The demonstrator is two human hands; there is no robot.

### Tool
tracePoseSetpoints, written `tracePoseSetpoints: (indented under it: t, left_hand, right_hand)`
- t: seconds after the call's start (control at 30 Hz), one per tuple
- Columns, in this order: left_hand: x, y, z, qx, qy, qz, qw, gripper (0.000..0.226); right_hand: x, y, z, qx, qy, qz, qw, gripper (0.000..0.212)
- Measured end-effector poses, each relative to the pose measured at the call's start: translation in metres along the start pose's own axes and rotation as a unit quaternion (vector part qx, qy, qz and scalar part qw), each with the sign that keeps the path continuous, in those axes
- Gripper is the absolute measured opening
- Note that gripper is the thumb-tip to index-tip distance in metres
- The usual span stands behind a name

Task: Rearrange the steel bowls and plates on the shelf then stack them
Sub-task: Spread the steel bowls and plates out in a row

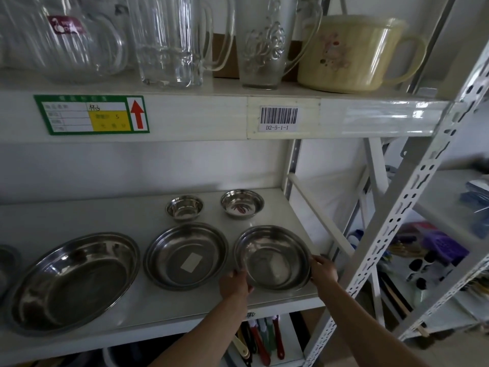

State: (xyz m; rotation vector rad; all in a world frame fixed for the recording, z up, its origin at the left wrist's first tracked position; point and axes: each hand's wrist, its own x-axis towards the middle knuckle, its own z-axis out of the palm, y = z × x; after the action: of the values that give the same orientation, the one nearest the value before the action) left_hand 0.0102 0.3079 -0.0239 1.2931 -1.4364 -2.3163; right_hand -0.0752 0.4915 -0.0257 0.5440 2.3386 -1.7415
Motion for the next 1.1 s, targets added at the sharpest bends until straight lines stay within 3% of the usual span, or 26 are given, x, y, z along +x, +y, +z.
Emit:
tracePoseSetpoints:
  t: [0.3, 0.4, 0.53, 0.8, 1.1]
  left_hand:
    - [-0.009, 0.003, 0.001, -0.027, -0.024, -0.001, 0.999, 0.012]
    - [-0.013, 0.014, -0.002, -0.047, -0.037, 0.019, 0.998, 0.008]
    - [-0.019, 0.035, -0.015, -0.073, -0.061, 0.052, 0.994, 0.011]
    - [-0.015, 0.075, -0.066, -0.134, -0.018, 0.087, 0.987, 0.014]
    - [-0.001, 0.089, -0.135, -0.127, 0.045, 0.123, 0.983, 0.011]
  right_hand:
    - [-0.005, -0.012, -0.002, 0.034, 0.036, -0.012, 0.999, 0.015]
    - [-0.002, -0.021, 0.001, 0.028, 0.038, -0.027, 0.999, 0.023]
    - [-0.009, -0.044, 0.013, 0.055, 0.014, -0.059, 0.997, 0.016]
    - [-0.029, -0.075, 0.077, 0.082, -0.041, -0.104, 0.990, 0.019]
    - [-0.048, -0.077, 0.151, 0.079, -0.092, -0.093, 0.988, 0.022]
